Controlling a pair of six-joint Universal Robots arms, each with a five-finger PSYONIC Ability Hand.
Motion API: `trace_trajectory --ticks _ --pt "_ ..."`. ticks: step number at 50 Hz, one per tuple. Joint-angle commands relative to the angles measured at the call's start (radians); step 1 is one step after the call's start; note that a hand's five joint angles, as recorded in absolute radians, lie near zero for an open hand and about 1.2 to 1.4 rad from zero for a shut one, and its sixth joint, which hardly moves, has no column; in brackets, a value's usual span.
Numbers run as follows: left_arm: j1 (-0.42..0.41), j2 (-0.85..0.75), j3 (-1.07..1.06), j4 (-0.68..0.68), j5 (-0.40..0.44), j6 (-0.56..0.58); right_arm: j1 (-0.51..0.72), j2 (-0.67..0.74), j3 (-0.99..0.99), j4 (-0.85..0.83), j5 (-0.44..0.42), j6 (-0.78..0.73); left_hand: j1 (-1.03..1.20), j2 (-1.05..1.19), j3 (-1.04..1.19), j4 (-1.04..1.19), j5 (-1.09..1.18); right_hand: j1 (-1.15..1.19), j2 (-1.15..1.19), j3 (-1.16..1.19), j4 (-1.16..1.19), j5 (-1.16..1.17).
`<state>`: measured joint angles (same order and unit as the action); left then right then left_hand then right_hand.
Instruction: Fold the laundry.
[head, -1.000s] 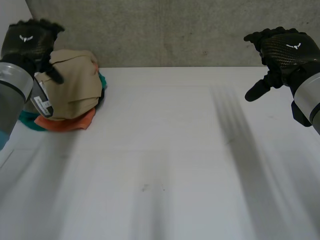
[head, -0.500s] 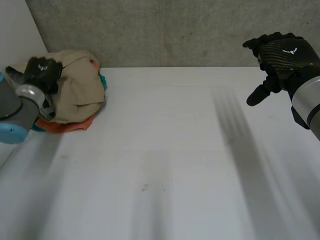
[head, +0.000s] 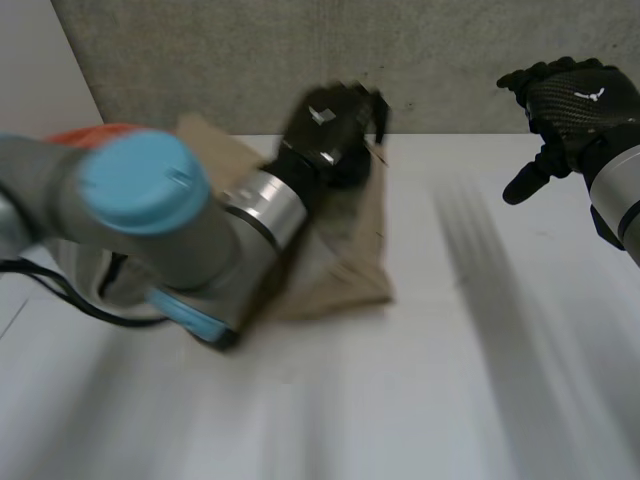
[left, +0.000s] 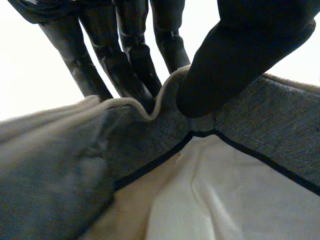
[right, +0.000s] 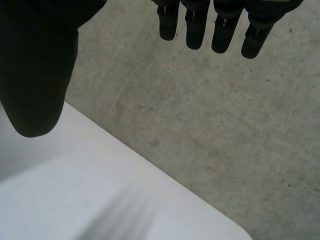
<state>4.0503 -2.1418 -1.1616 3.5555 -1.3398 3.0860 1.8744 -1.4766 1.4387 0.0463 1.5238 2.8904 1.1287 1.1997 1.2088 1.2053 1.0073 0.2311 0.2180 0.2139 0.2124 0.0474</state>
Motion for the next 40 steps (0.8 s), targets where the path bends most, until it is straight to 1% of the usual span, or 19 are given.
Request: trace_trajectory --ticks 1,3,4,7,8,11,12,16,19,21,23,24,27,28,31,32,34,35,40 --pt "-0.067 -0.194 0.106 -0.007 -0.001 -0.003 -0.001 0.11 -0.017 0.003 0.001 0.0 -0.394 -0.465 -0.474 -0.471 -0.447 -0.057 -0.043 -0.039 -0.038 -0.047" --pt "-0.07 -0.184 0.1 -0.009 0.002 -0.003 -0.001 0.145 -0.029 0.013 0.001 -0.003 -0.796 -0.867 -0.876 -0.873 -0.849 -0.057 -0.043 -0.039 -0.038 -0.047" --pt "-0.07 -0.173 0.094 -0.009 0.002 -0.003 -0.003 0.151 -0.034 0.017 -0.001 -0.003 -0.894 -0.965 -0.974 -0.97 -0.947 -0.057 -0.043 -0.039 -0.038 -0.047" --pt "-0.065 -0.086 0.051 -0.009 0.001 -0.003 -0.011 0.165 -0.038 0.023 -0.001 -0.022 -0.895 -0.966 -0.975 -0.971 -0.948 -0.057 -0.043 -0.039 -0.038 -0.047" --pt "-0.053 -0.014 0.016 -0.007 0.002 -0.004 -0.014 0.165 -0.04 0.027 -0.001 -0.031 -0.9 -0.971 -0.981 -0.977 -0.954 -0.057 -0.043 -0.039 -0.038 -0.047" --pt "-0.019 0.087 -0.045 -0.009 0.002 -0.003 -0.009 0.162 -0.046 0.061 -0.005 -0.072 -0.901 -0.971 -0.981 -0.977 -0.954 -0.057 -0.043 -0.039 -0.038 -0.047" --pt "0.01 0.149 -0.09 -0.009 0.002 -0.003 -0.006 0.162 -0.049 0.073 -0.004 -0.083 -0.901 -0.971 -0.981 -0.977 -0.954 -0.057 -0.043 -0.039 -0.038 -0.047" --pt "0.077 0.284 -0.182 -0.021 0.004 -0.001 -0.008 0.162 -0.049 0.144 -0.001 -0.111 -0.895 -0.966 -0.975 -0.971 -0.948 -0.057 -0.043 -0.039 -0.038 -0.047" --pt "0.122 0.344 -0.234 -0.044 0.005 0.006 -0.003 0.162 -0.018 0.204 -0.005 -0.102 -0.892 -0.963 -0.972 -0.968 -0.945 -0.057 -0.043 -0.039 -0.038 -0.047" --pt "0.191 0.353 -0.277 -0.075 0.008 0.042 0.006 0.153 0.02 0.219 -0.01 -0.091 -0.889 -0.96 -0.969 -0.965 -0.942 -0.057 -0.043 -0.039 -0.038 -0.047" --pt "0.241 0.352 -0.296 -0.101 0.014 0.089 0.029 0.135 0.081 0.218 -0.014 -0.057 -0.889 -0.96 -0.969 -0.965 -0.942 -0.057 -0.043 -0.039 -0.038 -0.047" --pt "0.287 0.346 -0.309 -0.128 0.033 0.147 0.041 0.125 0.103 0.213 -0.016 -0.045 -0.892 -0.963 -0.972 -0.968 -0.945 -0.057 -0.043 -0.039 -0.038 -0.047" --pt "0.344 0.309 -0.317 -0.171 0.08 0.25 0.107 0.104 0.178 0.167 -0.016 0.019 -0.895 -0.966 -0.975 -0.971 -0.948 -0.057 -0.043 -0.039 -0.038 -0.047" --pt "0.375 0.256 -0.317 -0.199 0.118 0.322 0.124 0.105 0.196 0.15 -0.011 0.033 -0.898 -0.969 -0.978 -0.974 -0.951 -0.057 -0.043 -0.039 -0.038 -0.047" --pt "0.424 0.188 -0.317 -0.239 0.172 0.433 0.175 0.107 0.274 0.062 -0.008 0.088 -0.898 -0.969 -0.978 -0.974 -0.951 -0.057 -0.043 -0.039 -0.038 -0.047" --pt "0.452 0.151 -0.322 -0.269 0.204 0.5 0.184 0.107 0.293 0.043 -0.008 0.099 -0.898 -0.969 -0.978 -0.974 -0.951 -0.057 -0.043 -0.039 -0.038 -0.047" --pt "0.466 0.125 -0.328 -0.303 0.235 0.568 0.215 0.114 0.336 -0.024 -0.002 0.122 -0.898 -0.969 -0.978 -0.974 -0.951 -0.057 -0.043 -0.039 -0.038 -0.047" --pt "0.473 0.106 -0.334 -0.335 0.263 0.63 0.225 0.122 0.345 -0.045 -0.001 0.128 -0.895 -0.966 -0.975 -0.971 -0.948 -0.057 -0.043 -0.039 -0.038 -0.047" --pt "0.48 0.088 -0.362 -0.376 0.335 0.724 0.291 0.203 0.368 -0.129 0.032 0.135 -0.892 -0.963 -0.972 -0.968 -0.945 -0.057 -0.043 -0.039 -0.038 -0.047"
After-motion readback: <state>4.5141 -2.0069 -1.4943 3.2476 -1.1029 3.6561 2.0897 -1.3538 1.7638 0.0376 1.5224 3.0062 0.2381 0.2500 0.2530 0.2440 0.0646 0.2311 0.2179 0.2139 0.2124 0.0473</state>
